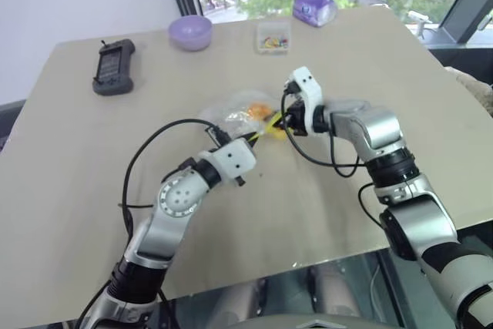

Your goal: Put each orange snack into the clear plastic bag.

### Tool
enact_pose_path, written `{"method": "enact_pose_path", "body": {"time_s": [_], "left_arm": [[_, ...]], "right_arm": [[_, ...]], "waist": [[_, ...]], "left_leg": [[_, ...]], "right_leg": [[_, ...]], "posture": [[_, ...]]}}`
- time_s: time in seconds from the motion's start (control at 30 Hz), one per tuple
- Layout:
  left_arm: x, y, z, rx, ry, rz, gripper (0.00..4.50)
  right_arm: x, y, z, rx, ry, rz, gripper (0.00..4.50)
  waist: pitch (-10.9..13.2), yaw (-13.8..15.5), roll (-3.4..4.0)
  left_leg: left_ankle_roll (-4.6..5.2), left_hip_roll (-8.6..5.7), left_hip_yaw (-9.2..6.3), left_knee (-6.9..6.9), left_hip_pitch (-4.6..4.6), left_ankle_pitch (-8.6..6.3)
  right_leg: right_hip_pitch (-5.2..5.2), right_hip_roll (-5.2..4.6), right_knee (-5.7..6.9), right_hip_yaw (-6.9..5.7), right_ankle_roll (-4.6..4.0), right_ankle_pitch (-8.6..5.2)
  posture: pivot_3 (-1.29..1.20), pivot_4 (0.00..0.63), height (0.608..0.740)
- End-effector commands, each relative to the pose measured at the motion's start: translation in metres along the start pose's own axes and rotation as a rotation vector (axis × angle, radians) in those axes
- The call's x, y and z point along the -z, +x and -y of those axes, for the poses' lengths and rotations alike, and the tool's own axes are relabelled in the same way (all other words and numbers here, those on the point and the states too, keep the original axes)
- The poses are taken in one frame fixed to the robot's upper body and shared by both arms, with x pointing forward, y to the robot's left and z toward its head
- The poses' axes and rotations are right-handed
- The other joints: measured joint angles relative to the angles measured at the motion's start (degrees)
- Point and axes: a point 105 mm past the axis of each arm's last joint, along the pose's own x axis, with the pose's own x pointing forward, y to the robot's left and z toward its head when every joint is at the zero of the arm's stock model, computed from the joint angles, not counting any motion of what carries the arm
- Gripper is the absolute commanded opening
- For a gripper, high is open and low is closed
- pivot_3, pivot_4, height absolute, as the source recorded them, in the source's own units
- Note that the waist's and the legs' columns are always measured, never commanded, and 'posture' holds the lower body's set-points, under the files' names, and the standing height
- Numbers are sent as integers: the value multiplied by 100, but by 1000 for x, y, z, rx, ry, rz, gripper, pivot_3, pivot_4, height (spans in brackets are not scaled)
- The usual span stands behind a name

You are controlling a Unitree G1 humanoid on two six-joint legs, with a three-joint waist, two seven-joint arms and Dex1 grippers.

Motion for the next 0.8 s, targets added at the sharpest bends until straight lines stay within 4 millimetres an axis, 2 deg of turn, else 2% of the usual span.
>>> {"method": "enact_pose_path", "body": {"time_s": [0.03, 0.07, 0.17, 0.23, 0.3, 0.4, 0.53, 0.57, 0.67, 0.8], "left_arm": [[-11, -1, -5, -15, 22, 49, 0], [-11, -1, -5, -15, 22, 49, 0], [-11, 0, -5, -14, 20, 50, 0], [-12, 1, -4, -12, 18, 54, 0], [-12, 1, -3, -11, 17, 57, 0], [-12, 1, -4, -11, 17, 57, 0], [-12, 1, -4, -9, 18, 58, 0], [-12, 1, -4, -9, 17, 58, 0], [-11, 1, -4, -11, 14, 56, 0], [-10, 1, -5, -17, 8, 48, 0]], "right_arm": [[-34, -6, -17, -84, 9, 129, 67], [-35, -7, -18, -85, 12, 133, 67], [-26, -4, 8, 96, -80, 89, 67], [-25, -3, 18, 151, 5, 114, 67], [-27, -1, 14, 119, 57, 139, 67], [-26, 0, 1, 53, 34, 143, 67], [-18, 1, 3, 91, -49, 112, 1754], [-17, 1, 5, 104, -69, 107, 2052], [-14, -4, 2, 83, -111, 100, 3560], [-10, -25, -8, -31, -182, 96, 3560]], "waist": [[0, -3, 0], [0, -3, 0], [-1, -4, 2], [-1, -4, 2], [-1, -12, 2], [-1, -32, 2], [-2, -25, 2], [-2, -19, 3], [-2, -9, 3], [-2, 0, 2]], "left_leg": [[0, 0, 1, 0, 0, 0], [0, 0, 0, 0, 0, 0], [0, 0, 0, 0, 1, 0], [0, 0, 2, 1, 2, 0], [0, 0, 3, 1, 3, 0], [0, 1, 4, 0, 1, 0], [0, 1, 4, 0, 1, 0], [0, 1, 4, 1, 1, 0], [0, 1, 4, 2, 1, 0], [0, 0, 3, 2, -2, 0]], "right_leg": [[0, 0, 0, 1, 0, 0], [0, 0, 0, 0, 0, 0], [0, 1, 1, 0, 0, 0], [0, 1, 2, 1, 0, 0], [0, 2, 4, 2, 0, 0], [-5, 4, 4, 5, -1, 0], [-3, 3, 4, 5, 0, 0], [-2, 3, 4, 4, -1, 0], [-3, 3, 4, 3, -1, 0], [-3, 2, 2, 2, 0, 0]], "posture": [[0, 150, 736], [0, 150, 736], [0, 150, 736], [0, 150, 736], [0, 150, 736], [0, 150, 736], [0, 150, 736], [0, 150, 736], [0, 150, 736], [0, 150, 736]]}}
